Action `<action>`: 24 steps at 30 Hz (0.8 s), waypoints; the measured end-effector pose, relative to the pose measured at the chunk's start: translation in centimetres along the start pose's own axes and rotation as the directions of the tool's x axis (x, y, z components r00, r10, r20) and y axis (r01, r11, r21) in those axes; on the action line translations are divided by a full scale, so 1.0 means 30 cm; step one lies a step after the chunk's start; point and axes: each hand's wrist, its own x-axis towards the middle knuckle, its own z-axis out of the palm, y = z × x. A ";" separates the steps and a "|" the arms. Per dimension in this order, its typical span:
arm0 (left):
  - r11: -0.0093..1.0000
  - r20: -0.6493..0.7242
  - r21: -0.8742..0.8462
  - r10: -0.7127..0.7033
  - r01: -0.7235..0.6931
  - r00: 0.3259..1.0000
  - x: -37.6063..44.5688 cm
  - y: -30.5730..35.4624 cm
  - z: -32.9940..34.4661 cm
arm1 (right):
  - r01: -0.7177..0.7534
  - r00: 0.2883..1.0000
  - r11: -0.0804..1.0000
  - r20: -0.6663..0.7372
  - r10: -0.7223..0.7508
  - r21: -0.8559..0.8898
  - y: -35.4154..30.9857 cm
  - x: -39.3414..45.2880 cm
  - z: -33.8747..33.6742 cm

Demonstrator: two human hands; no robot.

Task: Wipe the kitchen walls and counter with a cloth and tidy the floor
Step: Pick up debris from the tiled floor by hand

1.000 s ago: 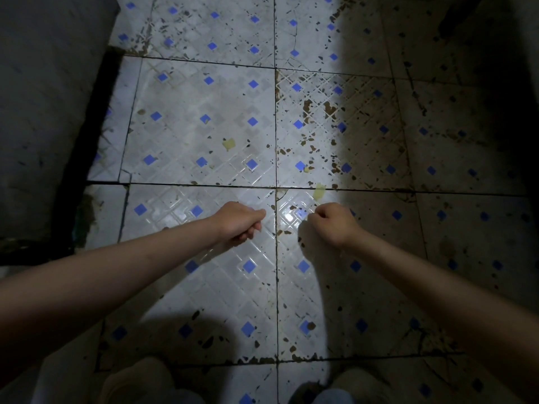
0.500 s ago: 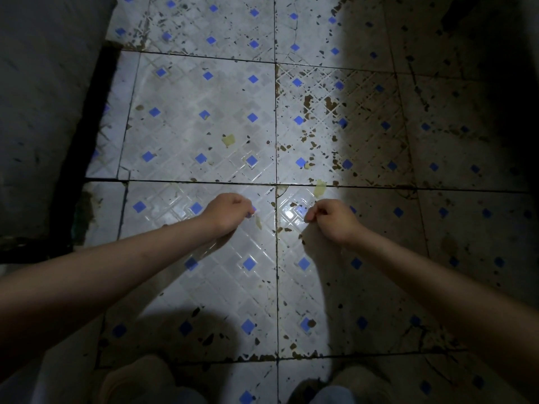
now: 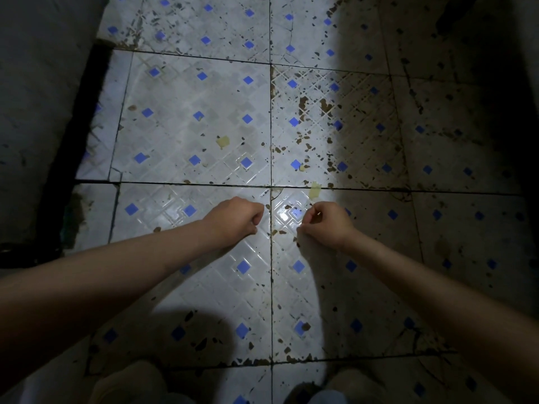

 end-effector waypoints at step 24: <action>0.912 -0.044 0.400 0.121 -0.093 0.992 -0.027 -0.017 0.042 | -0.051 0.977 0.998 -0.207 0.044 -0.028 0.001 0.038 -0.029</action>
